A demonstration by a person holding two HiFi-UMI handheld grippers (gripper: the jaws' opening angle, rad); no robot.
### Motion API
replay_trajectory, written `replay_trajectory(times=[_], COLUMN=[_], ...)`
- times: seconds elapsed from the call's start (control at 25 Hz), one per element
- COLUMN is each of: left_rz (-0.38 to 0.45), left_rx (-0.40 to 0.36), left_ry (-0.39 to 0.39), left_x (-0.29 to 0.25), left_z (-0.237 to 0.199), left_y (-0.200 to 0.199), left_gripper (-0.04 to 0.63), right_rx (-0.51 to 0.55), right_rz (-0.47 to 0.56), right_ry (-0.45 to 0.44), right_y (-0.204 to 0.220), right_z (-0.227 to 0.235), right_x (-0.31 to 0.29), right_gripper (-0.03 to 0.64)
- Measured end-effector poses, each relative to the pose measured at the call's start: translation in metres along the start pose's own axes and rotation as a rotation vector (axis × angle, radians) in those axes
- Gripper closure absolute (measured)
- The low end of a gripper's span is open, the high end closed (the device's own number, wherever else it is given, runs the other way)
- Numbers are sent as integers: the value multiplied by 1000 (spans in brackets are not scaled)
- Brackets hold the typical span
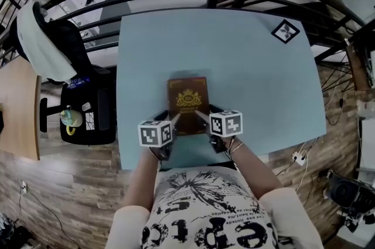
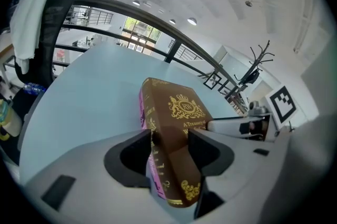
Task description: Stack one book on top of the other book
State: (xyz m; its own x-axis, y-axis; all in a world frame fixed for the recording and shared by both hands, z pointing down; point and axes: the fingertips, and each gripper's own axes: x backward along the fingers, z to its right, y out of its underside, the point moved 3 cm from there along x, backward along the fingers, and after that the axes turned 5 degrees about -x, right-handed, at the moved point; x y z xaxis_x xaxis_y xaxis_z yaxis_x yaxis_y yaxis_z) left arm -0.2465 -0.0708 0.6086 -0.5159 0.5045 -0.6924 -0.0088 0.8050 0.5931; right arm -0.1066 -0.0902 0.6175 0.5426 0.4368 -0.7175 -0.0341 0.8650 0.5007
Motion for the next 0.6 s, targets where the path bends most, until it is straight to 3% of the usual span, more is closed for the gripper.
replay_trajectory(times=[0.16, 0.28, 0.4, 0.48, 0.6], left_rz=[77, 165, 242, 297, 410], left_rx=[-14, -69, -155, -173, -183], left_ry=[-39, -52, -88, -104, -152], left_x=[12, 35, 60, 75, 100], left_z=[2, 12, 24, 29, 32], left_y=[-15, -37, -60, -73, -92], left_gripper=[394, 398, 469, 525, 571], right_rx=[11, -4, 64, 129, 219], right_rz=[91, 194, 276, 337, 431], right_ry=[30, 48, 70, 114, 142], right_y=[-17, -38, -58, -71, -88], right_z=[-3, -6, -15, -21, -37], right_x=[16, 37, 58, 72, 96], right_gripper=[336, 441, 544, 622, 626])
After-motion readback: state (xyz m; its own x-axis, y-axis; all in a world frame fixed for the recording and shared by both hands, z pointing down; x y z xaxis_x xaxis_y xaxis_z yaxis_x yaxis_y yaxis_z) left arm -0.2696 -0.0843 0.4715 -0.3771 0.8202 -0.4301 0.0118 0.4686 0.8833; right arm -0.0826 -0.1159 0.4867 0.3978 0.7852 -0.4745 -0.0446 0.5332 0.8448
